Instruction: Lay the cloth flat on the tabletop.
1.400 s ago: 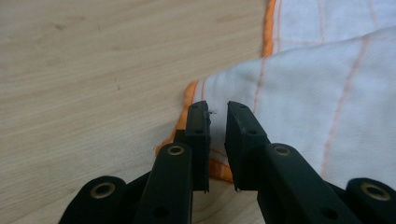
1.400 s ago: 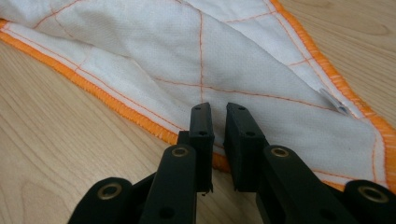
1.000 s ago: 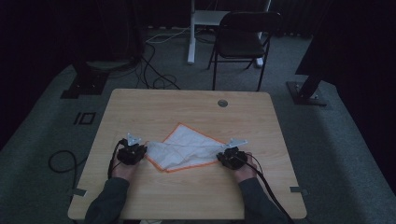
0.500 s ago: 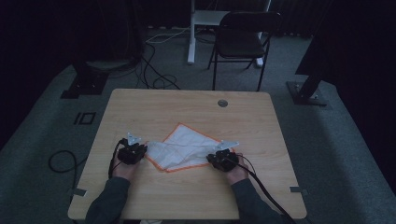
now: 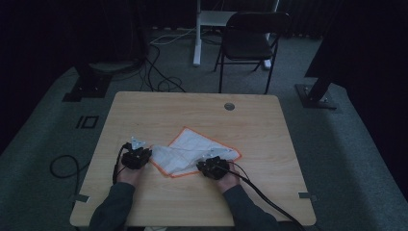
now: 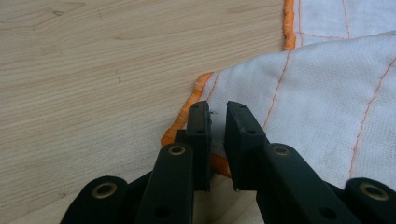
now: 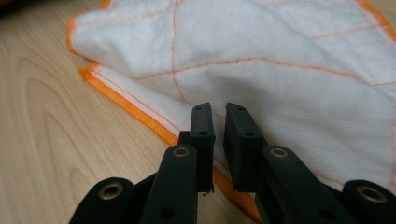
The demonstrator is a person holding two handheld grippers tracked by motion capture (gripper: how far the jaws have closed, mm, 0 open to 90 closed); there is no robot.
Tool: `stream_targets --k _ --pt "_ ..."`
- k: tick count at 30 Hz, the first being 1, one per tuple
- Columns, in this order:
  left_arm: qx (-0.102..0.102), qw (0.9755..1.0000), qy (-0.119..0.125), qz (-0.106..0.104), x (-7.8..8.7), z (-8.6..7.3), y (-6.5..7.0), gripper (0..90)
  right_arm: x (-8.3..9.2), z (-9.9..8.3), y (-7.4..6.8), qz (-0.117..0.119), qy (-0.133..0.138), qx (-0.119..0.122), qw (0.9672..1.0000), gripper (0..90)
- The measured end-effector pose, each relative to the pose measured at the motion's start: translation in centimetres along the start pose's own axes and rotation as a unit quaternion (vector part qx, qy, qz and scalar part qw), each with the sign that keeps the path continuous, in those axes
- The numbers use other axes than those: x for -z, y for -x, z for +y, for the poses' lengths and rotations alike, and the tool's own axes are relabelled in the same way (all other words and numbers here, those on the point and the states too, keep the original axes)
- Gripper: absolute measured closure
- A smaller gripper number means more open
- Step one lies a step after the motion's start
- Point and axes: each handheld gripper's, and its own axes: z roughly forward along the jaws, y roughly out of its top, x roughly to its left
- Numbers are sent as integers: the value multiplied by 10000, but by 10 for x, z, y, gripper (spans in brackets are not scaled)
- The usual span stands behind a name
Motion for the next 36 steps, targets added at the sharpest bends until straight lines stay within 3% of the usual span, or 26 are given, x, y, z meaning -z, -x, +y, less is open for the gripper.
stream_targets --k 6,26,32,36 --pt "1 10000 1 -9 0 0 -1 812 3 -2 -3 -48 -156 190 9997 840" --pt "21 10000 4 22 1 -1 -4 823 36 -28 17 -76 -262 -14 9996 870" --pt "56 10000 24 51 1 -2 -2 822 33 -24 10 -132 -221 23 9997 821" --pt "66 10000 27 54 1 -2 -3 822 26 -16 1 -18 -90 66 9999 794"
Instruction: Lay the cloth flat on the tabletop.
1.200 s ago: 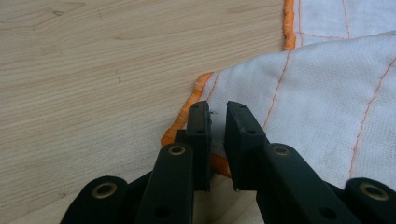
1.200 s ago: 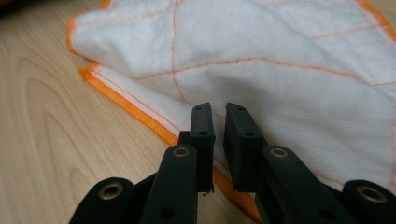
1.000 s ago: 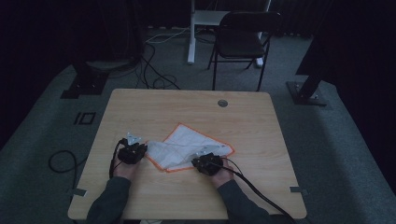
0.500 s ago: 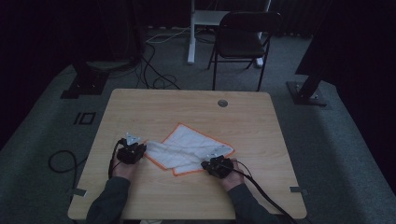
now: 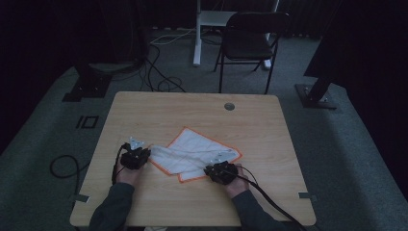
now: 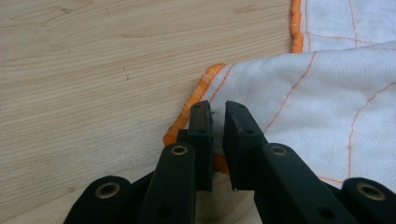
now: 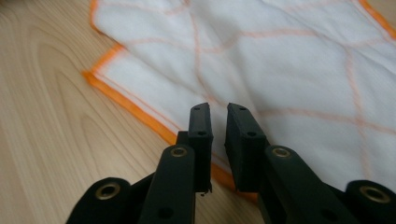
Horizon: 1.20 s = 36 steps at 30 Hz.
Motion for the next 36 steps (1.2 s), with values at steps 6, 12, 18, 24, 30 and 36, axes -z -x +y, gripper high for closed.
stream_targets --k 6,12,18,24,30,36 --pt "16 10000 13 14 0 0 0 822 -16 8 -14 -42 87 -34 9999 637" --pt "9 10000 19 21 0 -1 1 822 -18 7 -20 -343 -22 176 9993 535" --pt "-16 10000 20 15 0 -1 0 821 -14 5 -19 -581 -164 213 9979 450" --pt "-33 10000 26 17 0 -1 0 821 -5 -3 -16 -678 -196 161 9974 434" --pt "-28 10000 5 4 2 -2 2 820 6 -12 -4 -735 -235 9 9970 398" --pt "-49 10000 -52 -28 6 -4 6 817 9 -14 0 -694 -278 -88 9972 383"
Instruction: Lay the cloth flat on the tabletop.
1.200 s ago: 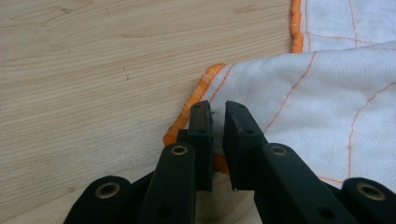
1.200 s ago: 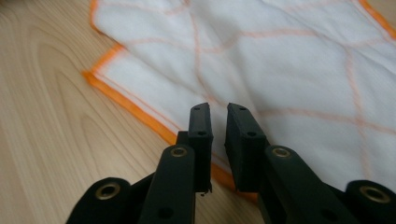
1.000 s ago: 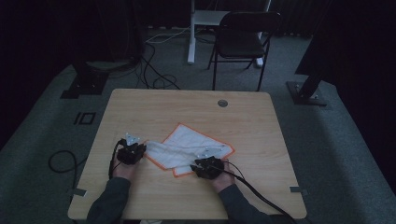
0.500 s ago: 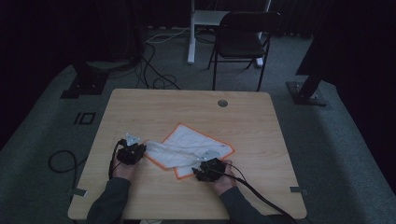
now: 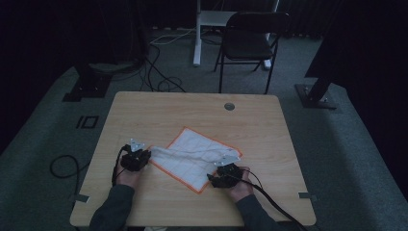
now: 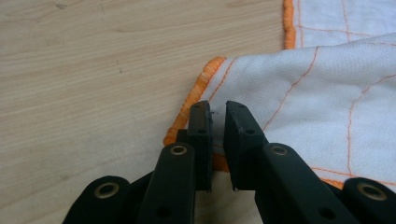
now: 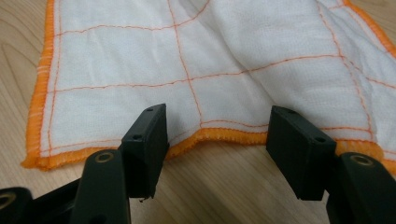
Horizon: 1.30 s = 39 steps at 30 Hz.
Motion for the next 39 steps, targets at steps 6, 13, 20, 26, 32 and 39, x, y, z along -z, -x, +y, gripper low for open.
stream_targets --k 6,13,20,26,32,39 --pt "4 9999 54 -138 6 2 6 751 7 -6 9 58 -99 -83 9999 410" --pt "-46 9995 199 -234 9 13 11 747 17 -13 20 37 -185 -118 9998 476" --pt "-110 9989 266 -368 6 25 18 749 19 -14 16 17 -5 -51 10000 480" --pt "-322 9977 271 -526 -4 39 31 769 22 -7 16 77 337 -139 9993 530" --pt "-486 9970 172 -583 -20 49 43 853 12 -3 15 179 279 -180 9993 567" --pt "-610 9947 61 -823 -35 58 55 898 6 -2 14 227 209 -137 9994 560"
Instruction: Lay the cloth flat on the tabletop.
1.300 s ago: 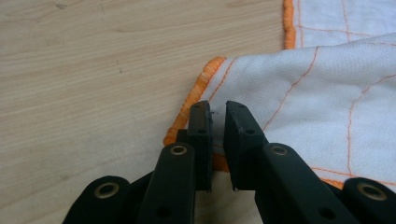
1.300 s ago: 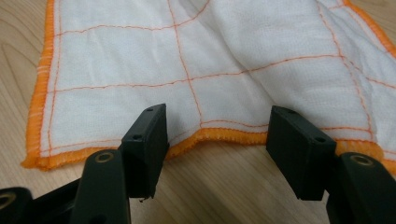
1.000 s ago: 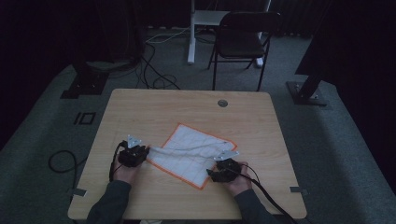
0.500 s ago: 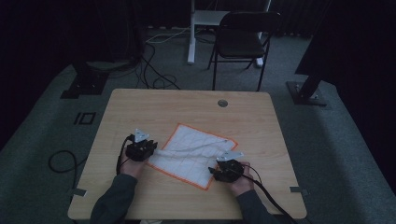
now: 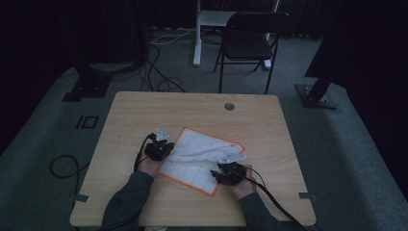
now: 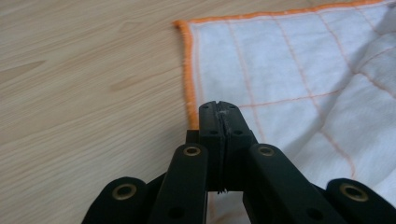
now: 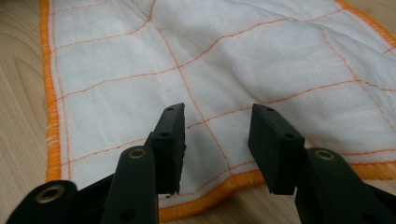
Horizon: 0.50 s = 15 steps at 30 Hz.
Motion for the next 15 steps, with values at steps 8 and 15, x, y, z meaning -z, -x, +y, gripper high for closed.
stream_targets --k 8,15 --pt "-80 9995 -290 -102 -19 1 4 899 -3 -1 0 26 -53 7 10000 560" --pt "-23 9995 -309 -39 -20 1 0 898 -3 -1 -1 15 -96 100 9999 557"
